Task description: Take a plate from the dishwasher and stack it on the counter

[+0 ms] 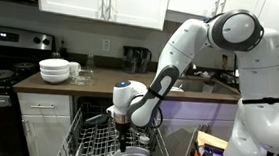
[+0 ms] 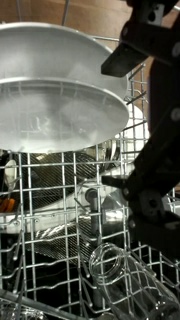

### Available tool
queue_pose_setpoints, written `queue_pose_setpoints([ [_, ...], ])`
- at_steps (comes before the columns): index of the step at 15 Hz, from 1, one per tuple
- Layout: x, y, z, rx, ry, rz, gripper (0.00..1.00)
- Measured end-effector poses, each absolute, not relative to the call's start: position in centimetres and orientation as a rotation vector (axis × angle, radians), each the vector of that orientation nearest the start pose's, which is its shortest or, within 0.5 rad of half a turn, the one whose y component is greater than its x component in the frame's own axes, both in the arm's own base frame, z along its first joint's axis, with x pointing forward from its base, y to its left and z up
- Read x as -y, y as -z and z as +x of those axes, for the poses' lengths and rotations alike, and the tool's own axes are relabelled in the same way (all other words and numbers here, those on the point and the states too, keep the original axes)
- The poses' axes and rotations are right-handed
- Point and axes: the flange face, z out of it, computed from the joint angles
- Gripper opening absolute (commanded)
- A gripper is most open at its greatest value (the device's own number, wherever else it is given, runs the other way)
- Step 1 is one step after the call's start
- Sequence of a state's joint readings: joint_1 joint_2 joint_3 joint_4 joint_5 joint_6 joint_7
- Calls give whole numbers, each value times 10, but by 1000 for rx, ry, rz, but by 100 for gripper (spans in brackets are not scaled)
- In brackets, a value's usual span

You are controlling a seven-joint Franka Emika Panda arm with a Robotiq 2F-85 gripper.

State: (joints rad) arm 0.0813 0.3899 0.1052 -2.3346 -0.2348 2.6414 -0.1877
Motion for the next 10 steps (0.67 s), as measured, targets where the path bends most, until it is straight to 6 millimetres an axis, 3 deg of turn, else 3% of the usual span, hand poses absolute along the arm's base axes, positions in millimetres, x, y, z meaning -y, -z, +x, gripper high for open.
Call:
queue_pose_setpoints([
  [3, -103, -155, 497, 914, -140, -3063, 77],
  [6, -103, -148, 498, 912, -163, -3060, 76],
  [7, -103, -147, 498, 913, -174, -3059, 69],
  [10, -100, -143, 497, 926, -255, -3050, 76],
])
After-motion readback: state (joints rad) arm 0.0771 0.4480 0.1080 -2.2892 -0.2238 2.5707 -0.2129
